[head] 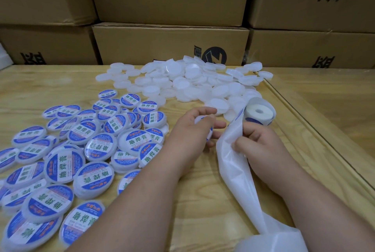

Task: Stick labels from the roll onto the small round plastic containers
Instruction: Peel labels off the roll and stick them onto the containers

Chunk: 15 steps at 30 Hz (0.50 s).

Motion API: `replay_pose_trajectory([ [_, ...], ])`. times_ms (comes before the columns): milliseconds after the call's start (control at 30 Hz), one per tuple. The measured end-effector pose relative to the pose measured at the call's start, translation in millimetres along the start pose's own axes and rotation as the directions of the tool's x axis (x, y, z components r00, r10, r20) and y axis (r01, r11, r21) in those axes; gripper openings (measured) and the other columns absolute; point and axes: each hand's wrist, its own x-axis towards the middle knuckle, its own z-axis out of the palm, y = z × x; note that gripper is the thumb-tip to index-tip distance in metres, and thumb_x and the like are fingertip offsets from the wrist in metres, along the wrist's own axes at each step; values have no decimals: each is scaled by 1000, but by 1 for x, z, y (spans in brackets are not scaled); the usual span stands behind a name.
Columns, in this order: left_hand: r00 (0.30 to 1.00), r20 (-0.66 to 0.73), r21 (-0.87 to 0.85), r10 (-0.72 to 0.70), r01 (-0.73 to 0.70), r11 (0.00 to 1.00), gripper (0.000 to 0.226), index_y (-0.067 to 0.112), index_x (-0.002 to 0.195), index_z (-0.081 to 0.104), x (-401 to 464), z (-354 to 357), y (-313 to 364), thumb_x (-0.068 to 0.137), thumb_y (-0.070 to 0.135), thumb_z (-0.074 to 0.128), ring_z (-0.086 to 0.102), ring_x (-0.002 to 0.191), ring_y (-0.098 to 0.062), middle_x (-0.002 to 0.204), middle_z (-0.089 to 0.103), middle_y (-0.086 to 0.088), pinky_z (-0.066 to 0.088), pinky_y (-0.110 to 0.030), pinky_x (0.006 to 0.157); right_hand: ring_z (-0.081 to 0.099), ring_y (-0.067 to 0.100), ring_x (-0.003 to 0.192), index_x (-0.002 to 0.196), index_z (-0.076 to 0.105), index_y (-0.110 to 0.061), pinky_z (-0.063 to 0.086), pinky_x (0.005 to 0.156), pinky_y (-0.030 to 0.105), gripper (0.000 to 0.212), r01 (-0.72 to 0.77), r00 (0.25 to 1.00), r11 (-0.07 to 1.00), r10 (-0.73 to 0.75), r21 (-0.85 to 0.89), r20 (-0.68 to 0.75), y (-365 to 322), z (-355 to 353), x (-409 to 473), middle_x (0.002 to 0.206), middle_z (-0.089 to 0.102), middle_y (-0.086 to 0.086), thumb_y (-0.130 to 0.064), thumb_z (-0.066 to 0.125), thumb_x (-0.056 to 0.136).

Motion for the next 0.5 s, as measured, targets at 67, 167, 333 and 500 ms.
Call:
replay_pose_trajectory([
  [67, 1000, 16, 18, 8, -9, 1000, 29, 26, 116, 60, 1, -2, -2, 96, 8, 52, 76, 81, -16, 97, 79, 2, 57, -27, 63, 75, 22, 101, 89, 76, -7, 59, 73, 32, 37, -4, 1000, 1000, 4, -15, -8, 1, 0, 0, 110, 78, 1, -4, 44, 71],
  [167, 999, -38, -52, 2, -4, 999, 32, 27, 119, 55, 1, 0, -6, 95, 5, 54, 77, 85, -19, 97, 79, 2, 60, -28, 64, 65, 39, 80, 90, 71, 0, 50, 67, 53, 33, -2, 998, 989, -8, -145, -63, 2, 0, 2, 92, 72, 21, -10, 46, 71],
  [333, 969, -227, -305, -96, 23, 952, 44, 17, 96, 64, 3, -2, 7, 101, 56, 45, 66, 46, -21, 69, 75, -8, 49, -25, 40, 37, 25, 68, 87, 49, 15, 28, 63, 40, 38, -19, 989, 980, -9, -197, -144, 2, 2, 3, 71, 44, 31, -17, 49, 68],
  [500, 998, -25, -927, -55, -3, 375, 47, 16, 79, 62, 1, -24, 7, 96, 52, 35, 32, 32, -9, 45, 37, 7, 29, -17, 33, 37, 25, 70, 88, 47, 16, 29, 65, 41, 39, -52, 988, 982, 24, -184, -155, 0, 1, 1, 72, 44, 30, -18, 51, 69],
])
